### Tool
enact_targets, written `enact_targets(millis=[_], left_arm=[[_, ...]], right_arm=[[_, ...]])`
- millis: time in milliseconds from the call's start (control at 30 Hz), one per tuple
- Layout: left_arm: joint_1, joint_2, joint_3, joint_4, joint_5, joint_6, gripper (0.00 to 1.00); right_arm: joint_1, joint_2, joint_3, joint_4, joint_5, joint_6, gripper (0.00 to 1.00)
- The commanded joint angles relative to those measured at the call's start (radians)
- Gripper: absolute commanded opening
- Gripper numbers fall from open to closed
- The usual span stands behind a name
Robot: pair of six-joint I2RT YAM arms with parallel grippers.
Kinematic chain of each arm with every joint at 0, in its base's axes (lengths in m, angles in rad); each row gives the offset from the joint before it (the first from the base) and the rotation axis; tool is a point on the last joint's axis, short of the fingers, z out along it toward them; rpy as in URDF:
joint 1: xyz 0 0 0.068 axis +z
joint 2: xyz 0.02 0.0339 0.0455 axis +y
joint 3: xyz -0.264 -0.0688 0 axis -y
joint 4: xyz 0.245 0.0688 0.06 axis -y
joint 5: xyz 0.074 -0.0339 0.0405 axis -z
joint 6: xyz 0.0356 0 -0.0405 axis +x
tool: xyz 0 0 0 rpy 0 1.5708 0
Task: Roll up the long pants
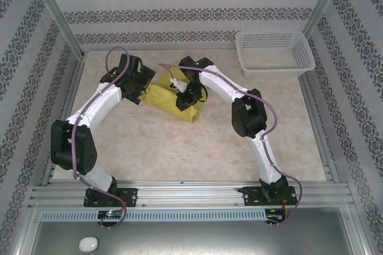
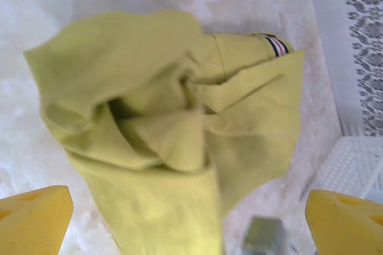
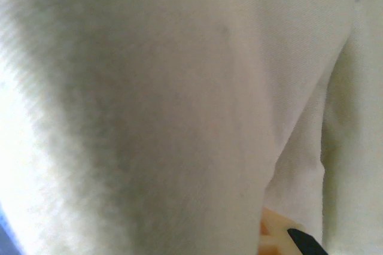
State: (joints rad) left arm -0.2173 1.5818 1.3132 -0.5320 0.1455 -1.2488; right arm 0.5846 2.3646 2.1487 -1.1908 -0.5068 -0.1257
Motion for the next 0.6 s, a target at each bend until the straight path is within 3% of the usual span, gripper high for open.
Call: enact_targets(millis=[0, 300, 567], left_arm=[[-0.029, -0.060, -0.024, -0.006, -0.006, -0.029, 1.00], [-0.128, 0.009, -0.174, 0.072, -0.027, -0.070, 1.00], [-0.134, 0.143, -0.178, 0.105, -0.156, -0.051, 1.00]], right_arm=[[-0.006, -0.002, 0.003, -0.036, -0.064, 0.024, 0.00], [-0.029, -0.014, -0.034, -0.001, -0.073, 0.044, 0.00], [-0.042, -0.033, -0.044, -0.006, -0.082, 0.041, 0.00]])
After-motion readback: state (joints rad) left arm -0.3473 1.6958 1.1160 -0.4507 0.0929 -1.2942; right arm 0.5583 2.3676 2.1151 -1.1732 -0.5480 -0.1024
